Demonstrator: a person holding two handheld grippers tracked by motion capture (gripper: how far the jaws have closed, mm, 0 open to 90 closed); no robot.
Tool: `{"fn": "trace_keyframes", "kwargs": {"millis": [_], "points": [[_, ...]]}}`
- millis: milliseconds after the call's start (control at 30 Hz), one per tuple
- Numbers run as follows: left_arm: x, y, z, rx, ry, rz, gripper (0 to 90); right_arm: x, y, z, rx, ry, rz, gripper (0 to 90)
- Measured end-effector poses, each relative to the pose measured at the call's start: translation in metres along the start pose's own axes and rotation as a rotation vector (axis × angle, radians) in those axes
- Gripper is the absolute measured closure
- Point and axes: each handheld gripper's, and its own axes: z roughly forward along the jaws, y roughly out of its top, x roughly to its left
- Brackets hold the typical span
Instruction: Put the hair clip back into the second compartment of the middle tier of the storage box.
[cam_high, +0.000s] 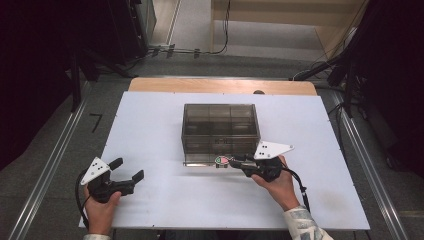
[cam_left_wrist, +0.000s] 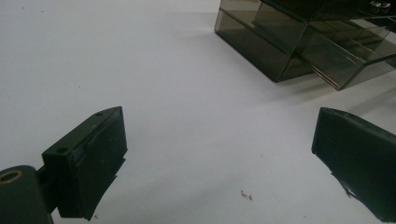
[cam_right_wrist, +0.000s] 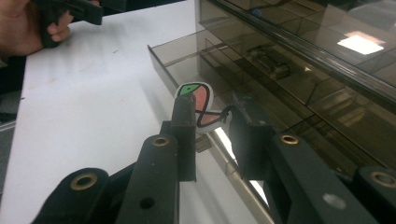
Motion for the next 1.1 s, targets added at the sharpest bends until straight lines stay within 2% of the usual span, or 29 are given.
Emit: {"fn": "trace_keyframes", "kwargs": {"millis": [400,600,1100], "points": [[0.0,0.0,0.0,0.001,0.002,0.001,3.8,-0.009,0.006,0.013,0.025,-0.019,0.025,70.6],[0.0,0.0,0.0,0.001,0.001,0.001,3.8,-0.013,0.009,0.022,0.072,-0.045,0.03,70.6],[0.0,0.0,0.0,0.001,0.001,0.0,3.9,-0.016,0.012,0.033,0.146,-0.059,0.044,70.6]]}}
